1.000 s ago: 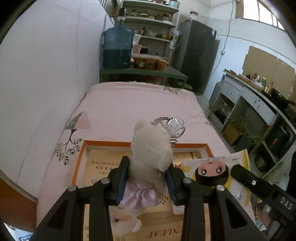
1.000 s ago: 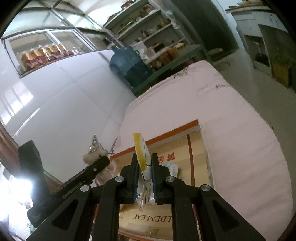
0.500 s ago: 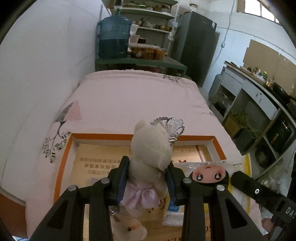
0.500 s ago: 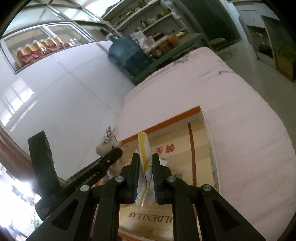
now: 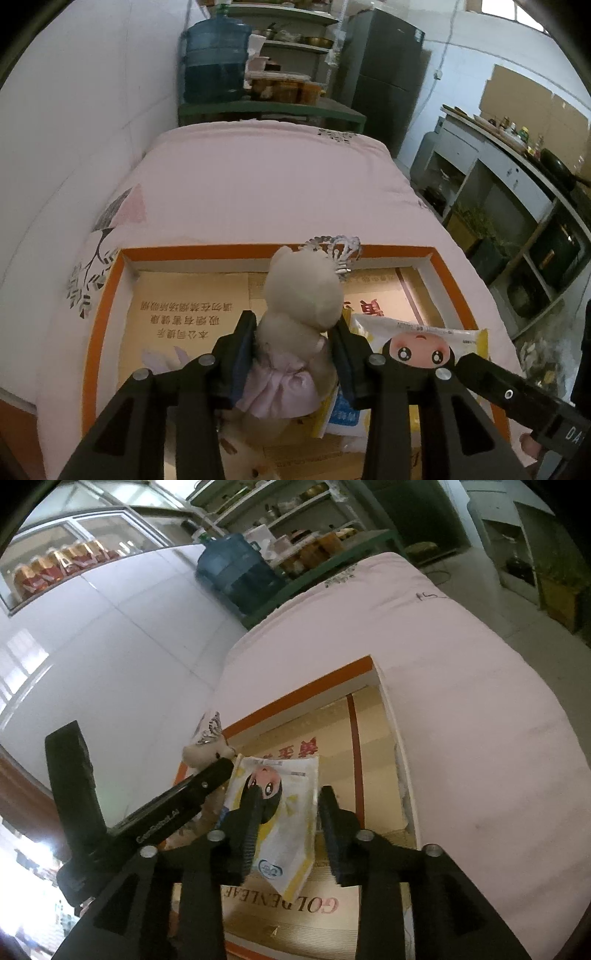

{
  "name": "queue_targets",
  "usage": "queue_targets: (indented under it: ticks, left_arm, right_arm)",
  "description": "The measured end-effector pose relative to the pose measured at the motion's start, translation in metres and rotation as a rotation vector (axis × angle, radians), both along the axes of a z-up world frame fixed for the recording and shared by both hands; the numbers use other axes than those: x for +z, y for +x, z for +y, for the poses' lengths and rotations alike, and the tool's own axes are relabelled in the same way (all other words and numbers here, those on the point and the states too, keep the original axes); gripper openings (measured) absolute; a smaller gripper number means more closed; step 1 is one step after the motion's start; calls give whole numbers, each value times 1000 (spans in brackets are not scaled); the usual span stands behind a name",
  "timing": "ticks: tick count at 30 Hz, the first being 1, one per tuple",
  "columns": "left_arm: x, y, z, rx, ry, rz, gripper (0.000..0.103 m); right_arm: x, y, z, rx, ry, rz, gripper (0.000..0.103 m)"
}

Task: Organize soft objects
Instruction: 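Lower the bear with left tool while right tool lowers the yellow bag into the tray, opening both, then move both tools back over the items beside the tray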

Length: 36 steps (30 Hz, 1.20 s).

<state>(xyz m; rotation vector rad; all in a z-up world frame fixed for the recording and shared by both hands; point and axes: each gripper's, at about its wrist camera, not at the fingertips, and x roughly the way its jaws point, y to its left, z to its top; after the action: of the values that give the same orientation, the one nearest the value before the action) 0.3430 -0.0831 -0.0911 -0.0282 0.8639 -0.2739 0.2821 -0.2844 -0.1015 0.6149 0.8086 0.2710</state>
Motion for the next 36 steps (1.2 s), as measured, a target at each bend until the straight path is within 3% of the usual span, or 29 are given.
queue_targets:
  ticks: [3,7,10,36]
  left_arm:
    - [0,-3,2,6,-3,-8,43]
    - [1,-5,6,16,-24,-4,56]
    - [4,-7,10,27,-36,-7,59]
    - [50,-63,23,40,-49,-94,59]
  right_arm:
    - [0,-1,1,-4,-11,0,53]
    - [4,-3,3,-14,-39,-11,61]
    - [7,-5,3,-24,-56,-17,63]
    - [51,-43,23,-25,-179,-87,65]
